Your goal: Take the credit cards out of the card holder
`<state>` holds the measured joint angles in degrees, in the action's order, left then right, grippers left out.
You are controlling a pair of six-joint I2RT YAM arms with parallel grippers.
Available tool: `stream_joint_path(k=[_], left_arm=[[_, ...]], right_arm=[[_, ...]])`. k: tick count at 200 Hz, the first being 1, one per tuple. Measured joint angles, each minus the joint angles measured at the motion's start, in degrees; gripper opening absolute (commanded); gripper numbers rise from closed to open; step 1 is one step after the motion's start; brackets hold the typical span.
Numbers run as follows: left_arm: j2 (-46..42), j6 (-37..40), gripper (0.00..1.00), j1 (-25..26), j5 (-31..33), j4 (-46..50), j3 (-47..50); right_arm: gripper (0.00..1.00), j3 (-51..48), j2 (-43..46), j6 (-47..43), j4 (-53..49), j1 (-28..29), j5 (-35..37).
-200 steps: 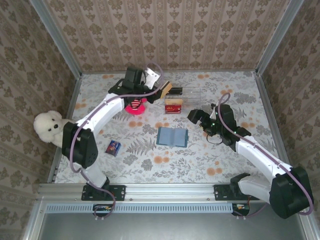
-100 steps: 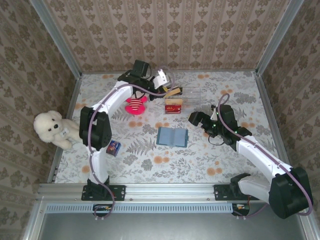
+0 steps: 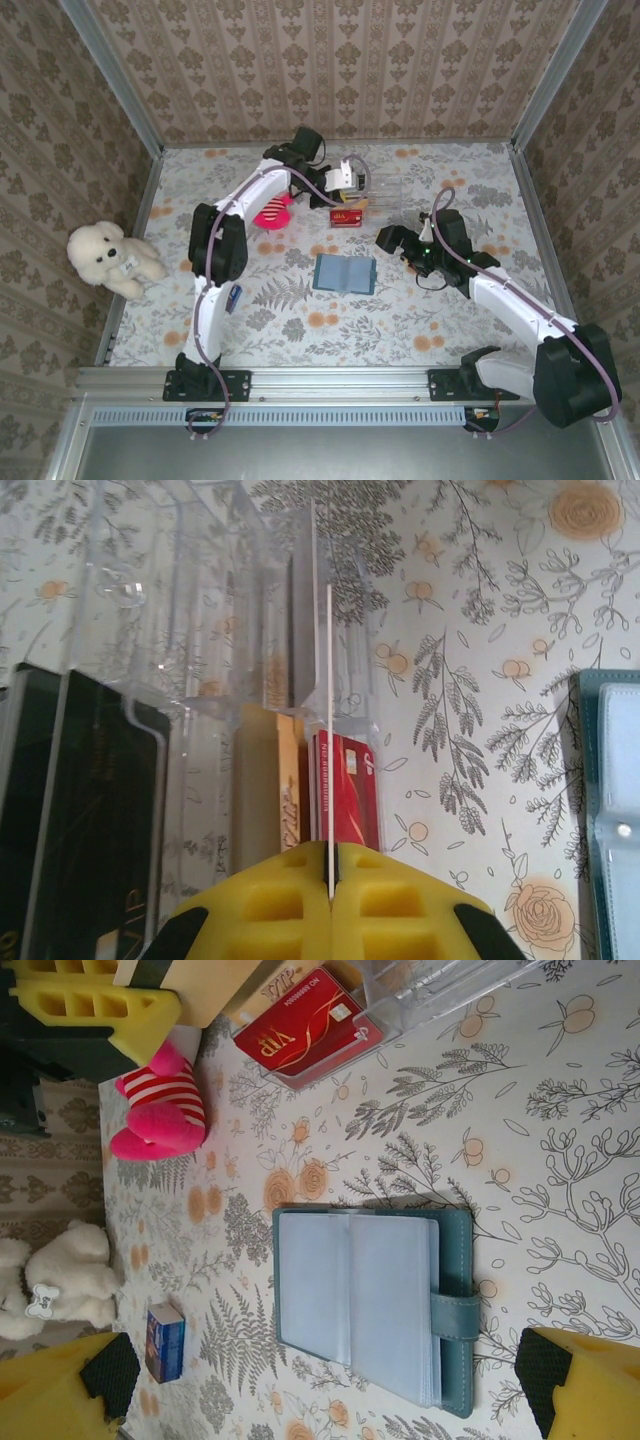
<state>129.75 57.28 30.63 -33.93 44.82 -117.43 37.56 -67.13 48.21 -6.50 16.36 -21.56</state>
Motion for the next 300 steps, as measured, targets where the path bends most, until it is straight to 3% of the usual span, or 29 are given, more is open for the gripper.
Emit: stream_joint_path(k=[68, 123, 300], left_arm=[[2.73, 3.82, 0.0, 0.42, 6.62, 0.24, -1.27], [3.37, 4.46, 0.0, 0.46, 8.07, -0.22, -2.16], [3.39, 0.0, 0.0, -1.81, 2.86, -1.68, -1.68]], right_arm=[[1.0, 0.0, -0.76, 0.39, 0.26, 0.0, -1.25], [1.0, 0.0, -0.76, 1.31, 0.28, 0.0, -1.4], [1.0, 0.0, -1.25, 2.97, 2.01, 0.0, -1.64]])
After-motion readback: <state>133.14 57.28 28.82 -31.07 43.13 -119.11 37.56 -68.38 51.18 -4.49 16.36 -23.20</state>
